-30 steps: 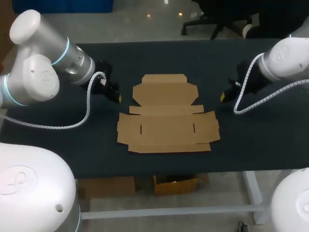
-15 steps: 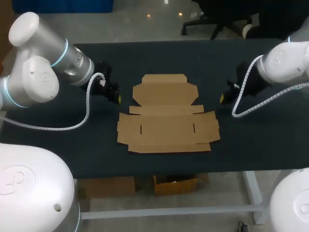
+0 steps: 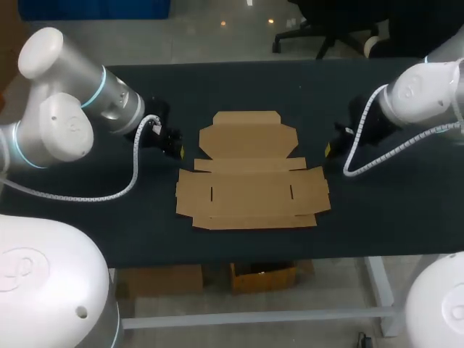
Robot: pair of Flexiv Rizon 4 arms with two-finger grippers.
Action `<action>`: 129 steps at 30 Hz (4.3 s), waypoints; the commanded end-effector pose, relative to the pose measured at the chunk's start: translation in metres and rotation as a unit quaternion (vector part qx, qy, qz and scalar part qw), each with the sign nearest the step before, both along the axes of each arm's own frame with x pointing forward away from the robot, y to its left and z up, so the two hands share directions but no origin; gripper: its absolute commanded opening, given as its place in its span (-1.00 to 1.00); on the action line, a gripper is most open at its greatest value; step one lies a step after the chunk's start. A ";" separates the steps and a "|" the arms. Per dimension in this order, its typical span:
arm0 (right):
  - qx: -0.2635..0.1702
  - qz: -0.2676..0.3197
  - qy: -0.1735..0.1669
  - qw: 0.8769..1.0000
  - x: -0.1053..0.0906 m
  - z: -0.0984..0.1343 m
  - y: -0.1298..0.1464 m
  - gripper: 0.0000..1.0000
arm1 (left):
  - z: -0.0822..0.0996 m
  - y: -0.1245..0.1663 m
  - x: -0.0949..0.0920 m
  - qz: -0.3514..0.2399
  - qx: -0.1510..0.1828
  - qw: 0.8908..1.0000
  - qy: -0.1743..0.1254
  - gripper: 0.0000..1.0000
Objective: Assemble the packaging by folding the flat box into shape, placing the metal phone stand inside, and closing the box properly
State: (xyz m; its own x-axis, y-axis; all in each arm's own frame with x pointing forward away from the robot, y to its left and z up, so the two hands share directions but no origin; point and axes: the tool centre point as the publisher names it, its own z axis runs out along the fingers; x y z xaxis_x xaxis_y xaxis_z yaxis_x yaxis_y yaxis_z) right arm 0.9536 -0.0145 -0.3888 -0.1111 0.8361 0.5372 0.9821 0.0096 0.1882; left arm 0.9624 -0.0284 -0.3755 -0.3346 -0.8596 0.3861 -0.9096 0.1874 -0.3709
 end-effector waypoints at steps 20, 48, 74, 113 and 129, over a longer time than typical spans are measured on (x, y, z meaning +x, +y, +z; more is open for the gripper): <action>0.022 0.033 0.013 0.999 0.013 -0.023 0.015 -1.00 | -0.017 -0.009 0.008 0.004 -0.004 1.000 0.000 -1.00; 0.034 0.042 0.010 0.998 0.018 -0.034 0.023 -1.00 | -0.028 -0.017 0.009 -0.011 -0.014 0.999 0.050 -1.00; 0.040 0.052 0.018 0.998 0.015 -0.039 0.034 -1.00 | -0.036 -0.019 0.008 -0.016 -0.011 0.998 0.064 -1.00; 0.063 0.058 0.015 0.996 0.013 -0.048 0.042 -1.00 | -0.045 -0.013 0.004 0.005 -0.041 0.995 0.086 -1.00; 0.067 0.059 0.013 0.996 0.011 -0.047 0.044 -1.00 | -0.042 -0.013 -0.003 0.009 -0.056 0.995 0.076 -1.00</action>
State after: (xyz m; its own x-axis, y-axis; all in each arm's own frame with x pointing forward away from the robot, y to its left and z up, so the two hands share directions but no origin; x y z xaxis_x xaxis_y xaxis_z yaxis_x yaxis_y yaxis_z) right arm 0.9644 0.0305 -0.4319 -0.1871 0.7450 0.6402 0.9802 0.0987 0.1715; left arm 0.9620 -0.0410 -0.4150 -0.2474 -0.8160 0.5224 -0.9608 0.1368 -0.2412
